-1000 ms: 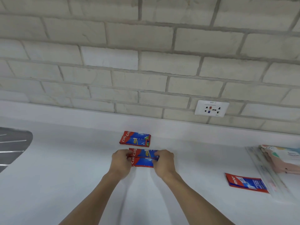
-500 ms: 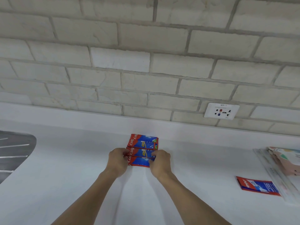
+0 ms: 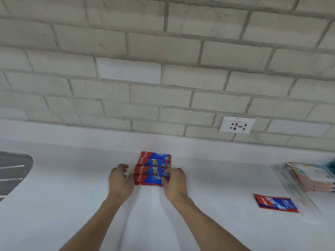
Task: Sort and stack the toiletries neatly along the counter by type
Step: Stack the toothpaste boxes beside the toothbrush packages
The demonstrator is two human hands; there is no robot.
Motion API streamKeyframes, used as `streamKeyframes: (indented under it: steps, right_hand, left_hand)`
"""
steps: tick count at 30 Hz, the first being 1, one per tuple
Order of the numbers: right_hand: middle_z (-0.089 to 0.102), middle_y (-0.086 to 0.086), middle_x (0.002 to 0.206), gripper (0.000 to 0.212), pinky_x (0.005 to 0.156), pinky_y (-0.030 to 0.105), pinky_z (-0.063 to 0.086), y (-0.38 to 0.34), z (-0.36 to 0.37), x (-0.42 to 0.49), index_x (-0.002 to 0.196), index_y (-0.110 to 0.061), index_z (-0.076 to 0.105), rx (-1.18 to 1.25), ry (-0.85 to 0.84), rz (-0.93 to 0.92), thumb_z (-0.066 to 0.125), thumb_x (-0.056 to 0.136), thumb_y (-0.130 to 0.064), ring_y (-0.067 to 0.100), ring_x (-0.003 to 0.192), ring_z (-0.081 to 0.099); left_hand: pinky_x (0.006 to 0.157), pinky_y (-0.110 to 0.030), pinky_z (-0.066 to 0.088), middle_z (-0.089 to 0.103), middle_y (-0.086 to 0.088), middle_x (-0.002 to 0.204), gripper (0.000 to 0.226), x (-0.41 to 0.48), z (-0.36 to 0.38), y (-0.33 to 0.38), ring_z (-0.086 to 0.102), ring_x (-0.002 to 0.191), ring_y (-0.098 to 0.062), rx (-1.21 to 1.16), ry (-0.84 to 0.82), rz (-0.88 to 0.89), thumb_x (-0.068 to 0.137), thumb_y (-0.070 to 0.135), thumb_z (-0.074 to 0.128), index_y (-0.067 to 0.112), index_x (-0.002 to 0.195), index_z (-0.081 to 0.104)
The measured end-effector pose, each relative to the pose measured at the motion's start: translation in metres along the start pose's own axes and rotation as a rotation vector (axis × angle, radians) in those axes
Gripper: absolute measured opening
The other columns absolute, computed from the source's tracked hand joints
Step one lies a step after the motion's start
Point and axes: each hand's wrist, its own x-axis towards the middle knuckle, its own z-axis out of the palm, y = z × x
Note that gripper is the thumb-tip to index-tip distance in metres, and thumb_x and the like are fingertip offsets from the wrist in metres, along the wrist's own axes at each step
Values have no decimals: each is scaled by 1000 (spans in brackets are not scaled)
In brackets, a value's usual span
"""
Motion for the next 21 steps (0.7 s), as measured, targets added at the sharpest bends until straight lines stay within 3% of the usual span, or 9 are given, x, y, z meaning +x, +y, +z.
streamKeyframes:
  steps: [4,10,15,21]
  right_hand:
    - [54,6,113,24,64,-6,31,11,-13,-10,115,-12,66,3,49,-41,57,93,-9,9,88,48]
    - [60,4,110,20,84,15,44,33,-55,-33,110,-15,68,56,104,-62,58,93,-12,8,89,53]
    - [61,2,107,20,83,17,47,64,-102,-54,109,-17,68,98,146,-51,57,93,-15,8,91,56]
    - [63,2,111,21,81,15,42,107,-156,-74,112,-17,67,45,167,-18,56,95,-21,13,99,60]
  left_hand:
    - [74,-27,43,57,-8,111,28,-14,-2,10,58,87,-19,-19,38,54,88,11,61,8,115,57]
    - [81,-32,51,61,-7,108,19,-44,14,44,61,94,-24,-80,-21,84,87,6,58,11,105,60]
    - [78,-25,45,63,-5,108,24,-84,44,75,61,94,-21,-89,-105,146,86,8,63,9,110,62]
    - [94,-25,44,63,-4,118,36,-123,82,109,57,111,-19,55,-219,296,90,21,61,16,126,58]
